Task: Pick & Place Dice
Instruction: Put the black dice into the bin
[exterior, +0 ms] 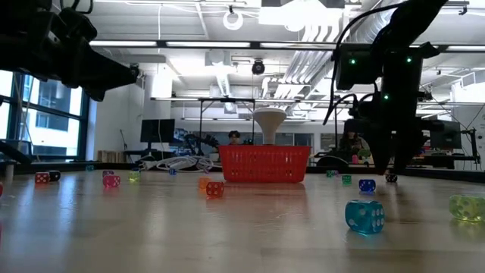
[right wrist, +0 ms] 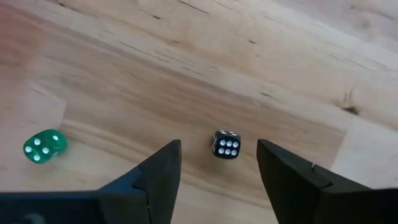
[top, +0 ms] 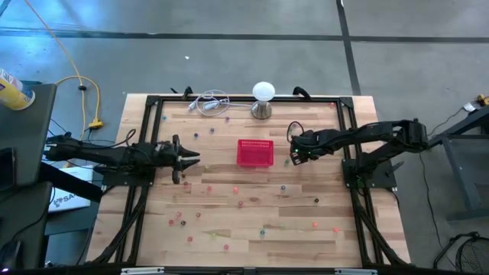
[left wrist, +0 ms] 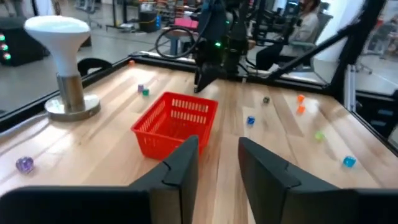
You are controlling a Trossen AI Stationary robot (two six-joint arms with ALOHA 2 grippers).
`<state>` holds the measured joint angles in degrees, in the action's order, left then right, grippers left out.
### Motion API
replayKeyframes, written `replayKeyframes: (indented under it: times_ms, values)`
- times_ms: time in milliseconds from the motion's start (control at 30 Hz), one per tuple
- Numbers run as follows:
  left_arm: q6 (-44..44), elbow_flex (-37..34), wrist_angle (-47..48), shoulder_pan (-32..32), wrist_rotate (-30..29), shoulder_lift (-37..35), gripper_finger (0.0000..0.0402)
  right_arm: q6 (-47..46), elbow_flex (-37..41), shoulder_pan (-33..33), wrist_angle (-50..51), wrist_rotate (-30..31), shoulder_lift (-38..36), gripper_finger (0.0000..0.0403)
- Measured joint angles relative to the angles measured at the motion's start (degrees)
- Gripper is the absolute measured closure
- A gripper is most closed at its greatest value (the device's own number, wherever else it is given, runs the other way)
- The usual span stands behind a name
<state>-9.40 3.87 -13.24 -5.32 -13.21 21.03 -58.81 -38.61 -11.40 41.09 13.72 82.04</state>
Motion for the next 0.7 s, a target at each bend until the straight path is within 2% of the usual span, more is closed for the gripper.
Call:
replayKeyframes:
  times_ms: [233,433,567,700]
  values:
    - [-3.58,0.07,-0.31,0.06,-0.19,3.03,0.0289,-3.49,0.0,0.0,-0.04,0.06,0.0,0.0228]
    - [-5.98,0.07,-2.55,0.06,-2.58,6.49,0.0289,-4.86,0.32,0.02,-0.19,0.69,0.0,0.0238]
    - [-6.11,0.1,-3.64,-0.07,-0.64,8.19,0.0289,-6.09,2.01,0.04,-0.89,-0.79,-0.02,0.0239]
    - [-6.09,0.1,-4.14,-0.22,-0.21,9.32,0.0289,-5.47,5.03,0.11,-5.76,-0.13,-0.31,0.0239]
